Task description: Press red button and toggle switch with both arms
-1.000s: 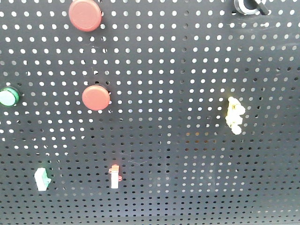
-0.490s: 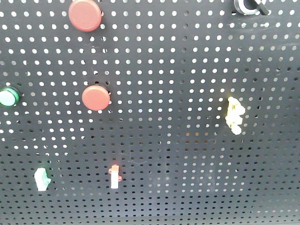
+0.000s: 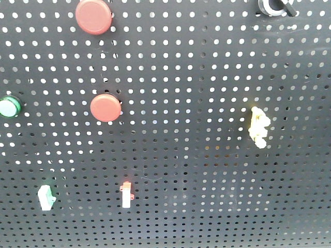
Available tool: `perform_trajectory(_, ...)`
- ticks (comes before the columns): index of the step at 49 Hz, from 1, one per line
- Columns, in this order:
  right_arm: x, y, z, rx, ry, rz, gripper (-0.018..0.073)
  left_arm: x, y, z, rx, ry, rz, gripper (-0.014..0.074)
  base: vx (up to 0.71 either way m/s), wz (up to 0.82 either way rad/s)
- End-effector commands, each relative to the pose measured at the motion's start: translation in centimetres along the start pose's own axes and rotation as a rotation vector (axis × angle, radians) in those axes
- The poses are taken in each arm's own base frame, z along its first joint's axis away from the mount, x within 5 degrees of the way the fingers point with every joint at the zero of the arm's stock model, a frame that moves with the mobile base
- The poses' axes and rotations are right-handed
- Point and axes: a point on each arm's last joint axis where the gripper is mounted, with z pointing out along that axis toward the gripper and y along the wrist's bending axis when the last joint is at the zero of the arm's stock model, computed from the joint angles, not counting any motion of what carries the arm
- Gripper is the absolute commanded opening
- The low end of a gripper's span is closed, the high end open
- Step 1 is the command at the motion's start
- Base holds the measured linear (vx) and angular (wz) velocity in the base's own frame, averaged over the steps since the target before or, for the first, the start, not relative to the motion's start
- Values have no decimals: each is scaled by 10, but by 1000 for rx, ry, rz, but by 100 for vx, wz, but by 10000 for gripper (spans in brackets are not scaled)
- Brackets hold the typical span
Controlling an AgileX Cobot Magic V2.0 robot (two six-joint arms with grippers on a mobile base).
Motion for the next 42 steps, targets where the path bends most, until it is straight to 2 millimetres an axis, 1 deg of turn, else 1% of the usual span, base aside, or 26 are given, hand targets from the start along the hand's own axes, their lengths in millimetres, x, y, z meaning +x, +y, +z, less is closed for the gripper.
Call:
perform_trajectory(1, -6, -1, -1, 25, -105, -13, -3, 3, 1, 1, -12, -65, -10, 2, 0, 0)
perform_trajectory(42, -6, -2, -1, 29, -108, -7, -3, 3, 1, 1, -12, -65, -10, 2, 0, 0)
